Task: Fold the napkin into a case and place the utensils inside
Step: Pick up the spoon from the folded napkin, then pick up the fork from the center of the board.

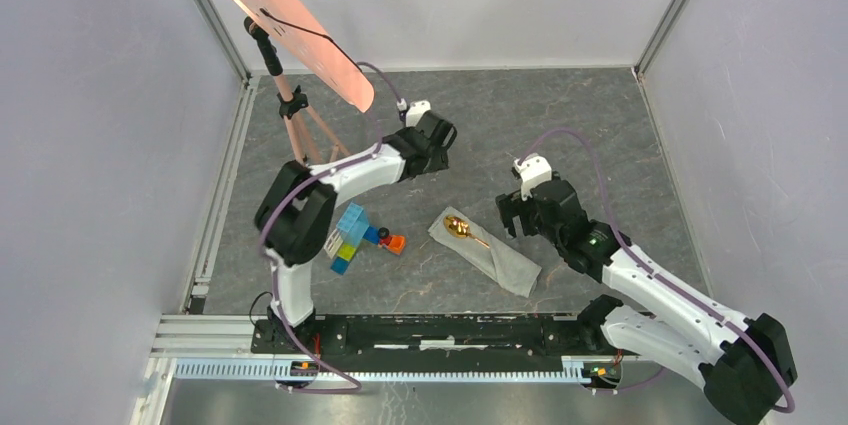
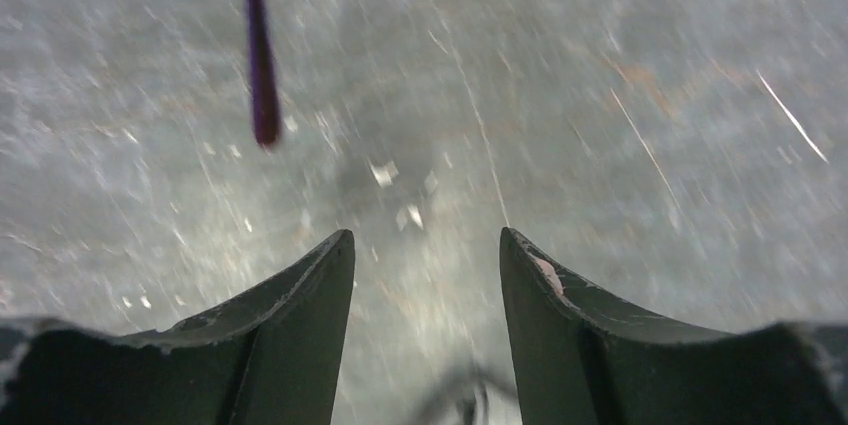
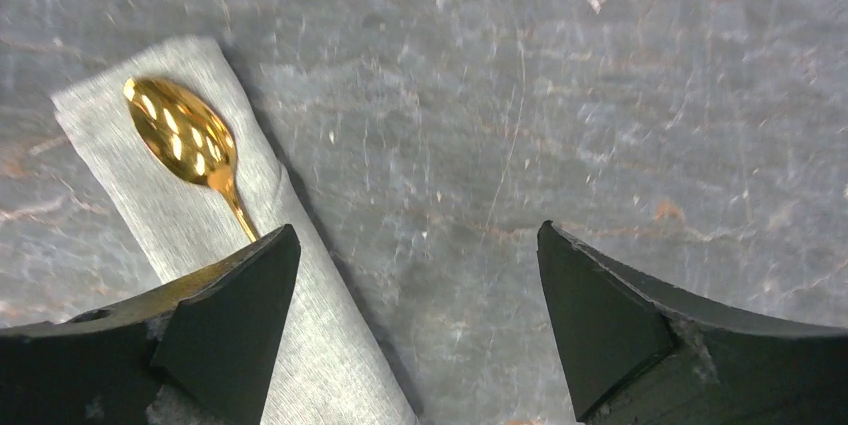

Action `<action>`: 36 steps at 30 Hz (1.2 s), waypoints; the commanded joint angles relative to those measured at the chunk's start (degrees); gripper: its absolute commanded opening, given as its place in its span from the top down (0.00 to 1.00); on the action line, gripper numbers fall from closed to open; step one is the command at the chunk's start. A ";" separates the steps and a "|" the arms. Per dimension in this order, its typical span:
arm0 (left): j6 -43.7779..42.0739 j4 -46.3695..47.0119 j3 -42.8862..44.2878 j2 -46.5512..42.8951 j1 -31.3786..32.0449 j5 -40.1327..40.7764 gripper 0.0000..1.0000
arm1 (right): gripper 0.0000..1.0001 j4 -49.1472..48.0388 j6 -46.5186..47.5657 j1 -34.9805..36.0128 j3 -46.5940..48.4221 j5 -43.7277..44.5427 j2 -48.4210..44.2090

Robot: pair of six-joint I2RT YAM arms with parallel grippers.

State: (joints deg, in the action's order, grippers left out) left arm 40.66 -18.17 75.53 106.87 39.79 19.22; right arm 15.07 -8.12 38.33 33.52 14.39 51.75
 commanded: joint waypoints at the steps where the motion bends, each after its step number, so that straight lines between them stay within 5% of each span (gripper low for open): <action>1: -5.99 -6.02 12.87 8.79 -2.65 16.14 0.37 | 0.05 0.54 -0.71 -1.14 -2.09 -2.65 -1.39; 9: -11.76 -11.35 32.40 23.52 -8.62 14.50 0.29 | 0.04 -1.13 -1.37 -1.42 -4.34 -5.77 -4.61; 16: -9.76 -24.74 50.63 36.46 -11.49 9.95 0.36 | 0.04 -1.98 -1.92 -1.67 -4.17 -6.82 -5.45; 21: -8.66 -25.62 52.35 38.59 -13.43 5.47 0.46 | 0.04 -1.86 -1.51 -1.80 -3.82 -6.61 -5.08; 25: -10.68 -25.91 52.72 39.52 -14.62 2.09 0.83 | 0.03 -1.29 -1.07 -1.87 -3.81 -6.42 -4.52; 27: -11.77 -26.07 52.62 39.44 -14.52 -0.02 0.94 | 0.03 -0.95 -0.89 -1.85 -3.57 -6.71 -4.00; 36: -10.27 -15.40 35.04 19.64 -12.61 -9.17 0.98 | 0.02 -8.28 -1.69 -2.21 -2.81 -17.76 1.34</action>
State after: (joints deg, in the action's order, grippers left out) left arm 30.52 -37.34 116.71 137.84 25.61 15.90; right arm 14.59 -8.73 36.42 29.28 3.42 51.66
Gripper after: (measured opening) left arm 0.044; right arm 0.979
